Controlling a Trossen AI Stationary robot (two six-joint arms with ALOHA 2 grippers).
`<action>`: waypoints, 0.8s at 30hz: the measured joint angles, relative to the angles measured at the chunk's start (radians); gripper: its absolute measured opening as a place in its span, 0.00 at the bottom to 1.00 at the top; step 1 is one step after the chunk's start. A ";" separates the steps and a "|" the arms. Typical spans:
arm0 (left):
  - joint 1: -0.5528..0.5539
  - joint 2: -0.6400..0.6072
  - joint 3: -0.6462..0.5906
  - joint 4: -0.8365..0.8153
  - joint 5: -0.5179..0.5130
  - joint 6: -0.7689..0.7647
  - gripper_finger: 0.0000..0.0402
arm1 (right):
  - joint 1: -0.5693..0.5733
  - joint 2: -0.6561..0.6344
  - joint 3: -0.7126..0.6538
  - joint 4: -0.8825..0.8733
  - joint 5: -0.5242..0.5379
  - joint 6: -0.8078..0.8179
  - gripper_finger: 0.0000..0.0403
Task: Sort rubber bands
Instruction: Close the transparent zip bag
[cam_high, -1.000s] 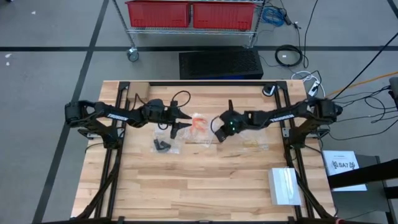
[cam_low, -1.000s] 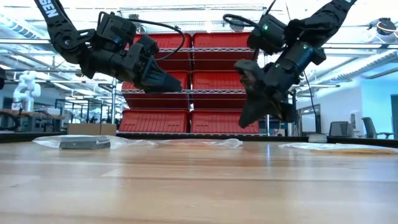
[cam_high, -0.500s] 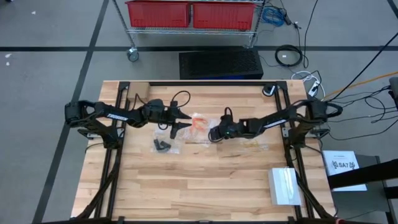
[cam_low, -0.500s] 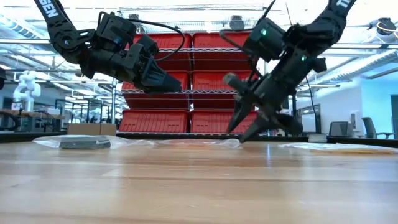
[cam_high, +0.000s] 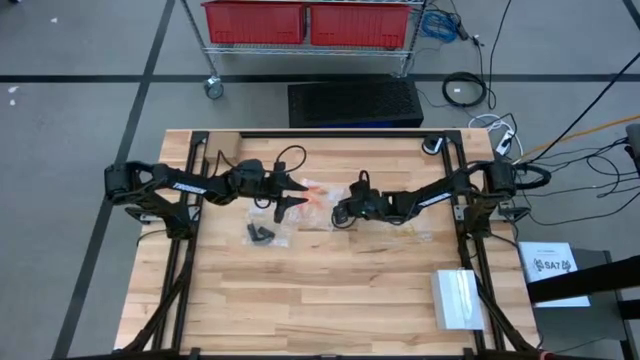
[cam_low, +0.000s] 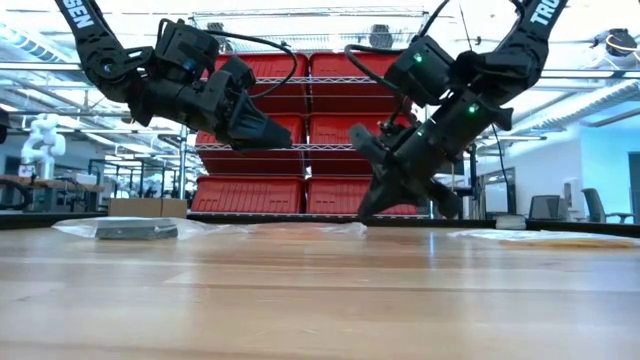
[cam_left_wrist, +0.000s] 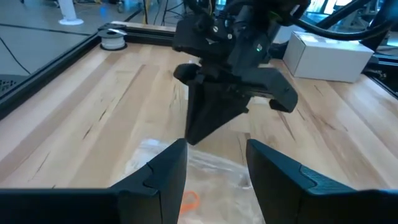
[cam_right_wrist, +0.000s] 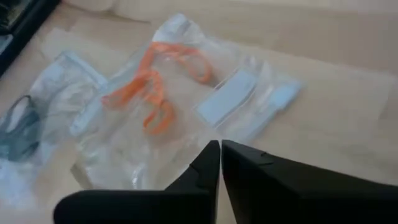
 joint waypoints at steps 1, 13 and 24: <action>0.000 0.000 0.000 0.000 -0.005 0.000 0.43 | -0.003 -0.002 0.000 -0.001 0.000 -0.012 0.02; 0.000 0.000 0.000 0.003 -0.026 -0.006 0.43 | -0.004 -0.016 0.000 -0.012 -0.098 0.160 0.21; 0.000 0.000 0.000 0.003 -0.025 -0.006 0.43 | -0.016 0.025 0.000 0.035 -0.087 0.207 0.37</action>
